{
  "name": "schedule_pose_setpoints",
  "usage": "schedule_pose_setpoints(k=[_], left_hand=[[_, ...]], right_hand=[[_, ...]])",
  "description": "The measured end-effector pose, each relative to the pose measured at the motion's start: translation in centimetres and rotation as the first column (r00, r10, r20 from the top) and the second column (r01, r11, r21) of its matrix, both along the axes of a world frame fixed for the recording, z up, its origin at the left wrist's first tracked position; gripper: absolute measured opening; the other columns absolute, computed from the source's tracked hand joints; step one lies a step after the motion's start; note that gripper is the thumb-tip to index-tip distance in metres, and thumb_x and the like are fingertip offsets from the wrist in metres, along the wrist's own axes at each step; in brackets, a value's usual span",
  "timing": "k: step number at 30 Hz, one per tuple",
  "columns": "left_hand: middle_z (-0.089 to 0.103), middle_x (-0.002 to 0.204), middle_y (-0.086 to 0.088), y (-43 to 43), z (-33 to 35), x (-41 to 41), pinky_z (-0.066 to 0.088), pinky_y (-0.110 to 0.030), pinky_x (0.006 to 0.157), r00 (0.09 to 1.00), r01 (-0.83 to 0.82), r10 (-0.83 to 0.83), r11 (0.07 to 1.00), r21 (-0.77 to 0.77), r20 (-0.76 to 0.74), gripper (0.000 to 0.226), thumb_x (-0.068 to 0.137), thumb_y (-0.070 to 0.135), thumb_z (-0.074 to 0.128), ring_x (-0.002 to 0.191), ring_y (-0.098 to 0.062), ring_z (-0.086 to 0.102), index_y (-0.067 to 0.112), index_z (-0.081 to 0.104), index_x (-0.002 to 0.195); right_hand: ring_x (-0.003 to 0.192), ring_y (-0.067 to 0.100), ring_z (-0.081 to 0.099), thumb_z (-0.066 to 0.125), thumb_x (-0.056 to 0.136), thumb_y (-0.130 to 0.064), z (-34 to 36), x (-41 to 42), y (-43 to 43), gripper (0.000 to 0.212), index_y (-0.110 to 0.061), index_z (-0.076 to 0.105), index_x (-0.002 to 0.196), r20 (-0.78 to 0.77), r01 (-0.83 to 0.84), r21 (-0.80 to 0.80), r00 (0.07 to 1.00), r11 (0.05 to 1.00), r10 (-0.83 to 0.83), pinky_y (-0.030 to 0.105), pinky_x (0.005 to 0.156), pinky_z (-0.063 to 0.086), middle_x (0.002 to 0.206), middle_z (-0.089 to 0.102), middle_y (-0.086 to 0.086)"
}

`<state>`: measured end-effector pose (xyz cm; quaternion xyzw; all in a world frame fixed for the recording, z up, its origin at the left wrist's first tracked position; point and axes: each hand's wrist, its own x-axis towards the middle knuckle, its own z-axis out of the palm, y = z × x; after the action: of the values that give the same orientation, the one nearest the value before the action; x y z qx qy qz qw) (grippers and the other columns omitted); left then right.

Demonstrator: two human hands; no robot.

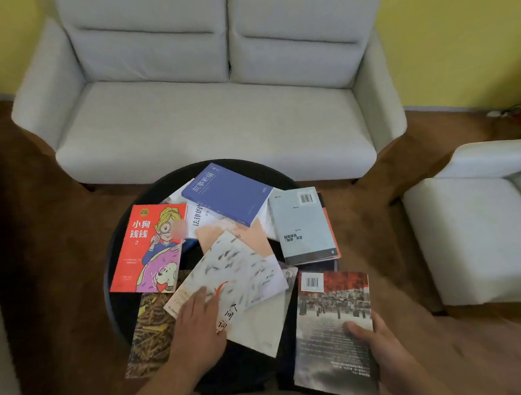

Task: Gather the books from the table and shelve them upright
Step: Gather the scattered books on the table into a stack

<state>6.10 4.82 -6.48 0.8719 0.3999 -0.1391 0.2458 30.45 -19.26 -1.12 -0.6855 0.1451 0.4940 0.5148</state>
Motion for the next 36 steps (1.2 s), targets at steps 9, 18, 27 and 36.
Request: schedule_pose_setpoints(k=[9,18,27,36], left_hand=[[0.006,0.167,-0.005,-0.6,-0.4,-0.4,0.011,-0.042,0.125,0.996,-0.087,0.088,0.995,-0.037,0.017,0.081,0.091,0.043,0.06,0.154,-0.026,0.005,0.024,0.019,0.158],[0.038,0.151,-0.013,3.5,-0.3,1.0,0.033,-0.053,0.115,0.886,-0.464,0.464,0.886,-0.02,0.009,0.092,0.07,0.063,0.07,0.142,-0.035,0.034,0.018,0.036,0.143],[0.045,0.129,-0.012,3.3,-0.8,1.4,0.042,-0.048,0.104,0.863,-0.505,0.504,0.862,0.05,0.03,0.084,0.067,0.058,0.079,0.125,-0.033,0.043,0.021,0.046,0.135],[0.055,0.126,-0.013,1.8,-1.2,1.1,0.041,-0.049,0.104,0.858,-0.513,0.513,0.856,0.056,0.013,0.084,0.065,0.064,0.075,0.124,-0.036,0.046,0.019,0.049,0.131]], right_hand=[[0.087,0.045,0.074,0.062,0.095,0.002,-3.3,-0.2,-3.6,0.038,-0.018,0.054,0.125,-0.083,0.082,-0.041,0.993,0.996,-0.085,0.048,0.061,0.061,0.112,0.071,0.027],[0.105,0.045,0.069,0.065,0.096,-0.01,-9.8,0.1,0.2,0.039,-0.011,0.048,0.131,-0.097,0.0,-0.081,0.995,0.997,-0.008,0.066,0.086,0.056,0.12,0.068,0.025],[0.108,0.044,0.07,0.073,0.089,-0.017,-13.1,0.3,0.3,0.049,-0.007,0.05,0.131,-0.084,-0.011,-0.074,0.996,0.997,0.005,0.066,0.086,0.056,0.125,0.066,0.024],[0.103,0.046,0.07,0.072,0.092,-0.012,-12.6,0.9,0.6,0.043,-0.009,0.052,0.13,-0.189,0.007,-0.059,0.982,0.998,-0.018,0.054,0.069,0.061,0.122,0.067,0.025]])
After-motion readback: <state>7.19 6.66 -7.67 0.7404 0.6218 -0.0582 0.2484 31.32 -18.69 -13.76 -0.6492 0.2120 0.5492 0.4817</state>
